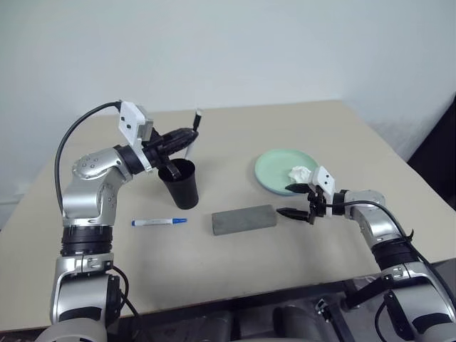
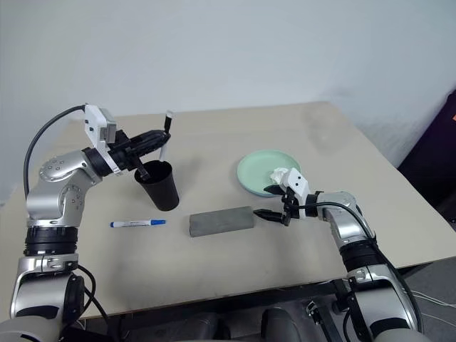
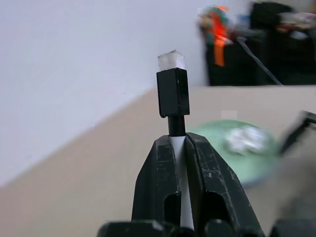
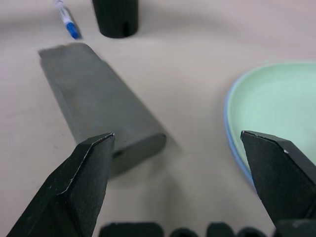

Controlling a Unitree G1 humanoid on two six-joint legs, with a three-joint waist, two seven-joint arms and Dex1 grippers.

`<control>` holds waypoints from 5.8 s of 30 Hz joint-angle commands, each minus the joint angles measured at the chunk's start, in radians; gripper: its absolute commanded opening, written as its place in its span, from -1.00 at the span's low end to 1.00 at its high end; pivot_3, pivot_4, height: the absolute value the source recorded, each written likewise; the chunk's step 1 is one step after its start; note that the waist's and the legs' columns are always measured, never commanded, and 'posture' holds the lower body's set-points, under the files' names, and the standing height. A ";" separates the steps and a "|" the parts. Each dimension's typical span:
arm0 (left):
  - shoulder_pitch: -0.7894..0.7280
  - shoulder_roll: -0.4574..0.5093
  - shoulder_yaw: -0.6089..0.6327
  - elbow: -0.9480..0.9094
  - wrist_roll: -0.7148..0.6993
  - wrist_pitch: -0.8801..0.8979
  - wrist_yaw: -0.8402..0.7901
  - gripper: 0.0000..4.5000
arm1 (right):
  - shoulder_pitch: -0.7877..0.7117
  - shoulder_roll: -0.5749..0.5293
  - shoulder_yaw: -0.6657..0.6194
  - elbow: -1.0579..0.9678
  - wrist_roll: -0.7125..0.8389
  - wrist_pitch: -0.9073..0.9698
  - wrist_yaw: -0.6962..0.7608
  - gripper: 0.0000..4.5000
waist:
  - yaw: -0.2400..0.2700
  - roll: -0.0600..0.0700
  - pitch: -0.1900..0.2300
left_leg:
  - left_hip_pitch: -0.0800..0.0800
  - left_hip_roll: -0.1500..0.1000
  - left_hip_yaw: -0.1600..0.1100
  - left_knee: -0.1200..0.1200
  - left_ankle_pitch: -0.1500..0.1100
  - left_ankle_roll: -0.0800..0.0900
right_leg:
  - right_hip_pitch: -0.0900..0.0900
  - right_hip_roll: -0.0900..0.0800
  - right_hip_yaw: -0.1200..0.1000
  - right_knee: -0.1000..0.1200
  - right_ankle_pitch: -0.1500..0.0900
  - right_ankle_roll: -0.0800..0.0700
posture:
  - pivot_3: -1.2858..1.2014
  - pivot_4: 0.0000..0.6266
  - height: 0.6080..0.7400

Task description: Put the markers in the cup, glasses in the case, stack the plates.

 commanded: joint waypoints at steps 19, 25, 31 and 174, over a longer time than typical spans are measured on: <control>0.066 -0.082 0.082 0.089 -0.059 -0.099 0.130 -0.97 | -0.123 0.039 -0.094 -0.158 0.141 0.080 -0.052 0.97 | 0.000 -0.002 -0.001 | -0.001 0.000 -0.001 0.000 0.000 -0.001 | -0.001 -0.001 -0.001 0.000 0.001 0.000 | 0.03 -1.00 1.00; 0.114 -0.078 0.085 0.063 -0.060 -0.091 0.130 -0.97 | -0.130 0.042 -0.092 -0.139 0.136 0.069 -0.050 0.97 | 0.000 -0.002 -0.001 | -0.001 0.000 -0.001 0.000 0.000 -0.001 | -0.001 -0.001 -0.001 0.000 0.000 0.000 | 0.03 -1.00 1.00; 0.137 -0.092 0.077 0.059 -0.062 -0.097 0.135 -0.97 | -0.144 0.045 -0.082 -0.111 0.123 0.048 -0.046 0.97 | 0.000 -0.002 -0.001 | -0.002 0.000 -0.001 0.000 0.000 -0.001 | -0.001 -0.001 -0.001 0.000 0.000 0.000 | 0.03 -1.00 1.00; 0.006 0.026 -0.004 0.093 -0.082 -0.156 0.090 -0.96 | -0.149 0.042 -0.051 -0.064 0.091 0.019 -0.038 0.97 | 0.001 -0.007 0.000 | -0.012 0.000 0.000 0.006 0.005 -0.002 | -0.010 0.001 -0.001 0.003 0.004 -0.003 | 0.03 -1.00 1.00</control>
